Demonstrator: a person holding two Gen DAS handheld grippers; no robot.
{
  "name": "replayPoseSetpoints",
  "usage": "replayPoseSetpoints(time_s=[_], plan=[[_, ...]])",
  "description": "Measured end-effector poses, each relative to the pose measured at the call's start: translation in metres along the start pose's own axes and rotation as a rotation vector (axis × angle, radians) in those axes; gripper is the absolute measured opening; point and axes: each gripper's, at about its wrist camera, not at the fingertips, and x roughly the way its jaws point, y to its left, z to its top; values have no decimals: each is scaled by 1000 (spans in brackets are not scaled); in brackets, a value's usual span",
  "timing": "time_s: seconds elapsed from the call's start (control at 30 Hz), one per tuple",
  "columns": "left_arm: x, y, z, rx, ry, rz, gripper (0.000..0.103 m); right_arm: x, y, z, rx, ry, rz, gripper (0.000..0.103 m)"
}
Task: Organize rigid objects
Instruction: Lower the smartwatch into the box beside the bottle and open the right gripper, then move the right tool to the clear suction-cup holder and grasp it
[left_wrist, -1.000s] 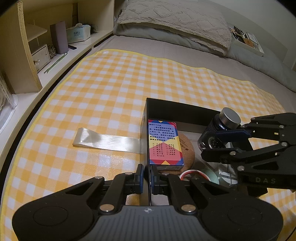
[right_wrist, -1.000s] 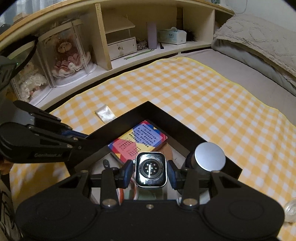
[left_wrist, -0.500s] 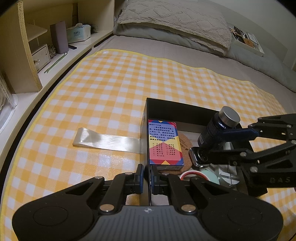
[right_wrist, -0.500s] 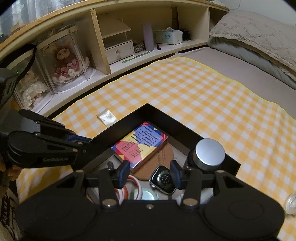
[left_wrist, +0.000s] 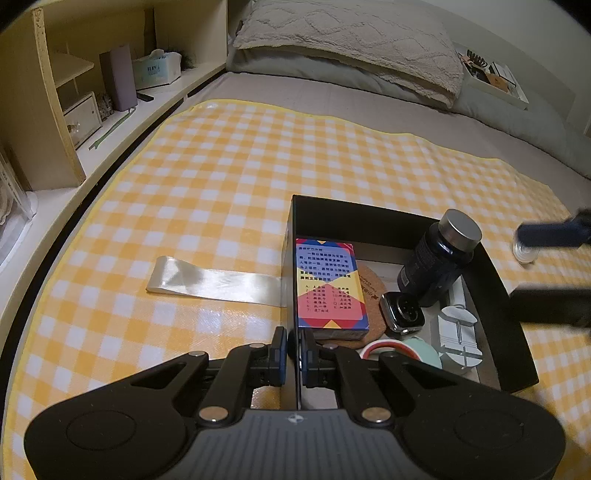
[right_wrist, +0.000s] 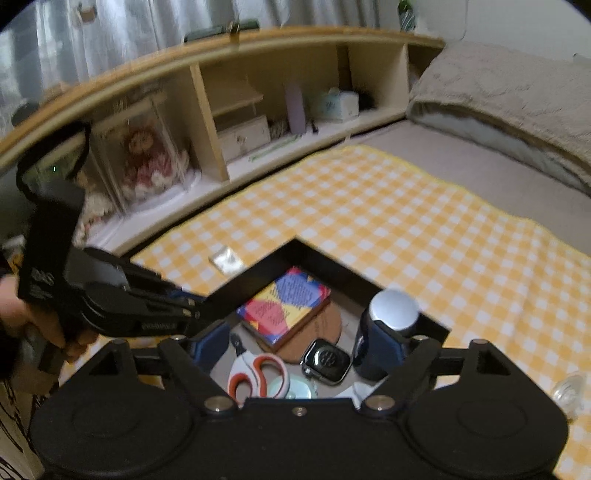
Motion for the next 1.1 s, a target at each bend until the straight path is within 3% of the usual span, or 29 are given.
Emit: replayPoseSetpoints(time_s=[0.17, 0.53, 0.77, 1.1], plan=[[0, -1, 0, 5, -2, 5, 7, -27, -18, 2, 53, -94, -77, 98], [0, -1, 0, 8, -2, 6, 7, -61, -87, -14, 210, -196, -374, 103], [0, -1, 0, 8, -2, 6, 7, -71, -126, -37, 246, -199, -548, 103], [-1, -1, -1, 8, -2, 5, 7, -68, -164, -54, 295, -141, -631, 103]])
